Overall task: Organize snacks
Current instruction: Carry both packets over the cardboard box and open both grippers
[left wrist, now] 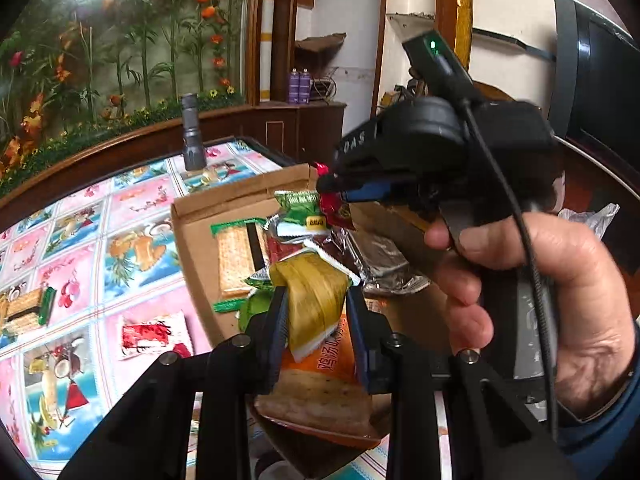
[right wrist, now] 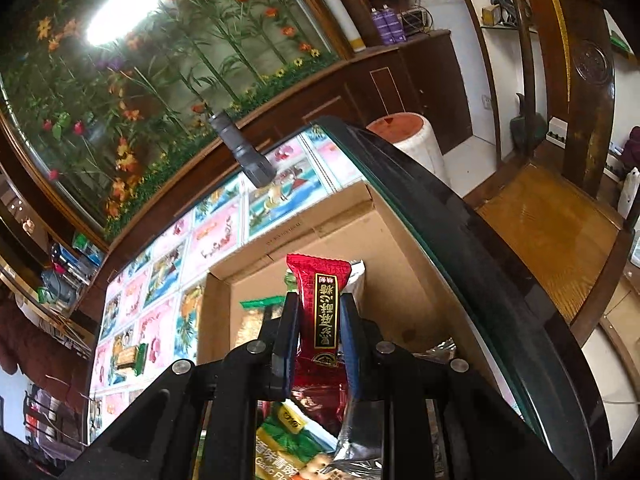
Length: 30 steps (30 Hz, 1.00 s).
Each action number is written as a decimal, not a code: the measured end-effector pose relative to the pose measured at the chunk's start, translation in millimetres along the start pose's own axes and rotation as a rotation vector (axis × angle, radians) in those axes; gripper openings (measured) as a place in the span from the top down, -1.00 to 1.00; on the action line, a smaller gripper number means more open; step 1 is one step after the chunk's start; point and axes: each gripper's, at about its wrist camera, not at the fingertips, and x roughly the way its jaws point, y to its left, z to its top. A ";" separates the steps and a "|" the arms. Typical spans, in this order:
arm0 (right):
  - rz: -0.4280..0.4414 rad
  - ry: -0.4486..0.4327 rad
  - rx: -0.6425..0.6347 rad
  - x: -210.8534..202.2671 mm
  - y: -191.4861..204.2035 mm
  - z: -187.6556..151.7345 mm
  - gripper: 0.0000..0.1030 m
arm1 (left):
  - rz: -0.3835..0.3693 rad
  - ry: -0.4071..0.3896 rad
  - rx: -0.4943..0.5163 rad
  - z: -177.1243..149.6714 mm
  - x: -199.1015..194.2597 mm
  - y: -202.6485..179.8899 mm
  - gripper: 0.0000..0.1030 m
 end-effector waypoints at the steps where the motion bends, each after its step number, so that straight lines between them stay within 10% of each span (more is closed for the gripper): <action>1: -0.001 0.006 -0.001 0.7 -0.3 -0.1 0.60 | 0.003 0.001 0.001 -0.8 -0.2 -0.1 0.46; 26: -0.065 0.051 -0.036 11.0 2.9 -8.2 0.56 | 0.057 0.005 0.057 -8.4 7.1 -10.7 0.45; 30: -0.064 0.052 -0.035 10.6 2.7 -7.9 0.55 | 0.064 -0.004 0.057 -7.3 4.6 -10.6 0.19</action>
